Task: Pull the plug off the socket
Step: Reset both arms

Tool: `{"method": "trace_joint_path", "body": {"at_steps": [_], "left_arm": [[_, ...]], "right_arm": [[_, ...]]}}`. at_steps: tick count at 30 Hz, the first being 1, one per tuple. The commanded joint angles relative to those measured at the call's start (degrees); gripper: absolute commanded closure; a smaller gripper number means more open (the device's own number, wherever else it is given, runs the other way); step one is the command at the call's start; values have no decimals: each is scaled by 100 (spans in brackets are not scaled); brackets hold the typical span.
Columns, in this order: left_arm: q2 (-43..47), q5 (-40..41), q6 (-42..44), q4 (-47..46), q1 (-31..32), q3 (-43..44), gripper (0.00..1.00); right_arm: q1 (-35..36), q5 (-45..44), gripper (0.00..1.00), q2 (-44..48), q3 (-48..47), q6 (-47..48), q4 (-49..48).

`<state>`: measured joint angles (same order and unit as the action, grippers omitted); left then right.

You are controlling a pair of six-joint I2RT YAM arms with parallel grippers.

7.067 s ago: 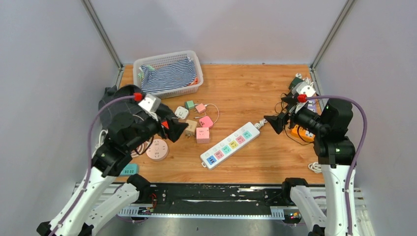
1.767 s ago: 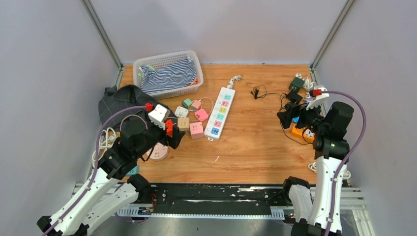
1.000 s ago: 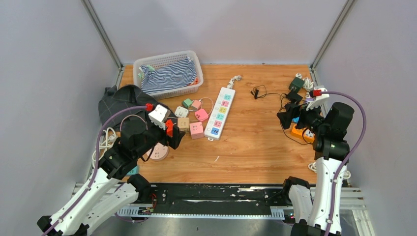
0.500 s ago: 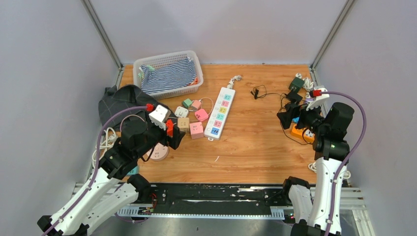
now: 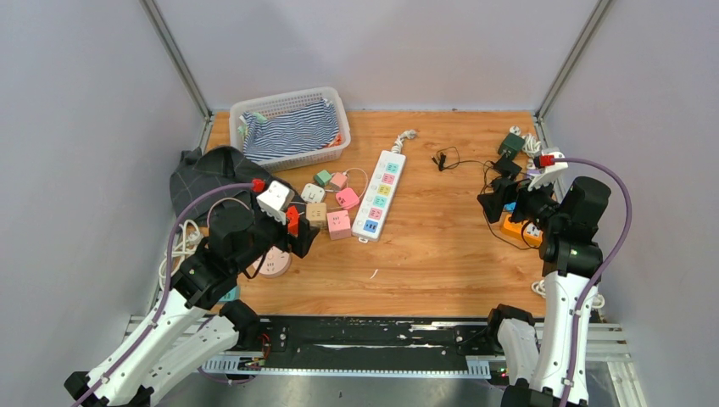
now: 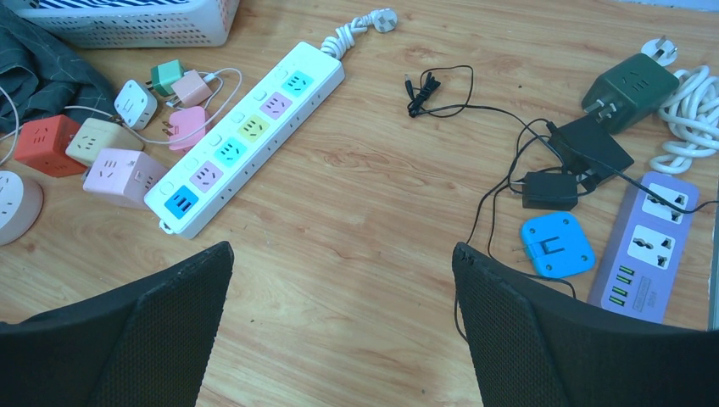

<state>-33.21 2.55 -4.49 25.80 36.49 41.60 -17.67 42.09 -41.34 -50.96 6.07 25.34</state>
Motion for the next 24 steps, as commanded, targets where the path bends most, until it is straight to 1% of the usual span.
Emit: {"method": "trace_joint_path", "body": {"at_steps": [1, 24], "left_arm": [[-5, -26, 10, -47, -37, -48, 0], [-2, -9, 18, -47, -37, -54, 0]], "right_arm": [[-75, 142, 0, 80, -147, 79, 129], [-75, 103, 0, 115, -150, 128, 146]]}}
